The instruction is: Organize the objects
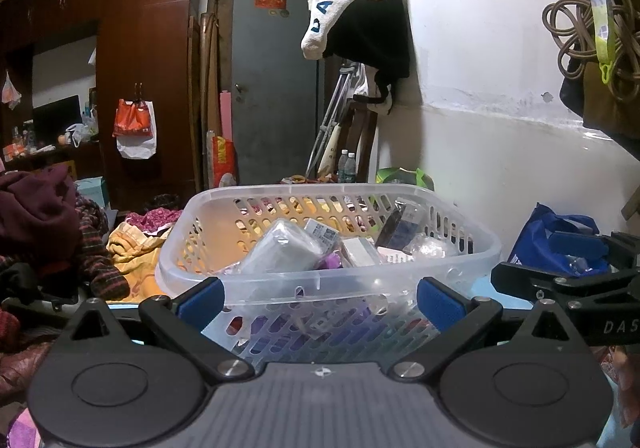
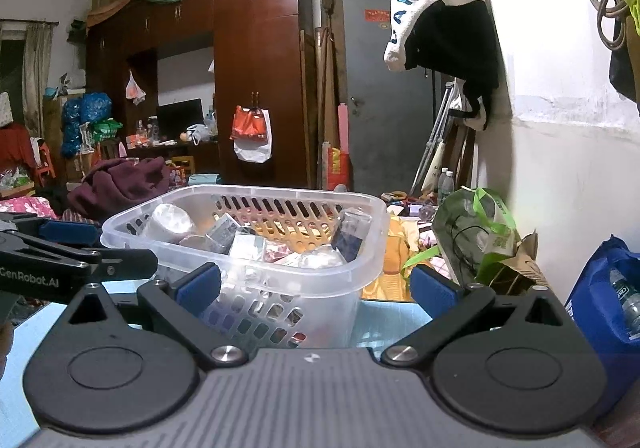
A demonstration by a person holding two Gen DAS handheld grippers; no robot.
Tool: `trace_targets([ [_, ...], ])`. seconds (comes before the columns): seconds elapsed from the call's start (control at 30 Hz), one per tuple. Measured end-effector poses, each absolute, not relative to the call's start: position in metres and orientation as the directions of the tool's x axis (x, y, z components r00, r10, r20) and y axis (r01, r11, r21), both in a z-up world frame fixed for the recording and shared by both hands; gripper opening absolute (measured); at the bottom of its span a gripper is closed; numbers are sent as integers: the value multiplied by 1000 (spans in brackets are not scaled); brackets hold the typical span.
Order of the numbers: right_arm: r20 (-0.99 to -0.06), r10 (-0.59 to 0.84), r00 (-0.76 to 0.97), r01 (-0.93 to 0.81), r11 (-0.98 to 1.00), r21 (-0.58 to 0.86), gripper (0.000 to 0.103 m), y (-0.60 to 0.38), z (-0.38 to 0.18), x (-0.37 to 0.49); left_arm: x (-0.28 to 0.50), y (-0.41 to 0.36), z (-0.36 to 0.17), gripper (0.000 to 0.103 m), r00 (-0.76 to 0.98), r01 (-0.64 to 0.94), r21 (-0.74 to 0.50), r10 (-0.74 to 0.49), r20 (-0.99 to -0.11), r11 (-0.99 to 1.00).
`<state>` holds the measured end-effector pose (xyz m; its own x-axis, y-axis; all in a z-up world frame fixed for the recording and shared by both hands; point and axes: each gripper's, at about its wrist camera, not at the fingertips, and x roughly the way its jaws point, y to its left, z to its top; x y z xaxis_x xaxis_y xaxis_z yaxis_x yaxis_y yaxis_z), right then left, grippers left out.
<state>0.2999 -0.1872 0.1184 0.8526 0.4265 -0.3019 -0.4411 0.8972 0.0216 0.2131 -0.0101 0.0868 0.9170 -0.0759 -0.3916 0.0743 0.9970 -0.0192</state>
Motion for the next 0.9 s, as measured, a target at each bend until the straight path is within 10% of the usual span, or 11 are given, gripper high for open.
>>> trace_targets([
  [0.9, -292, 423, 858, -430, 902, 41, 103, -192, 121, 297, 213, -6, 86, 103, 916, 68, -49, -82, -392, 997],
])
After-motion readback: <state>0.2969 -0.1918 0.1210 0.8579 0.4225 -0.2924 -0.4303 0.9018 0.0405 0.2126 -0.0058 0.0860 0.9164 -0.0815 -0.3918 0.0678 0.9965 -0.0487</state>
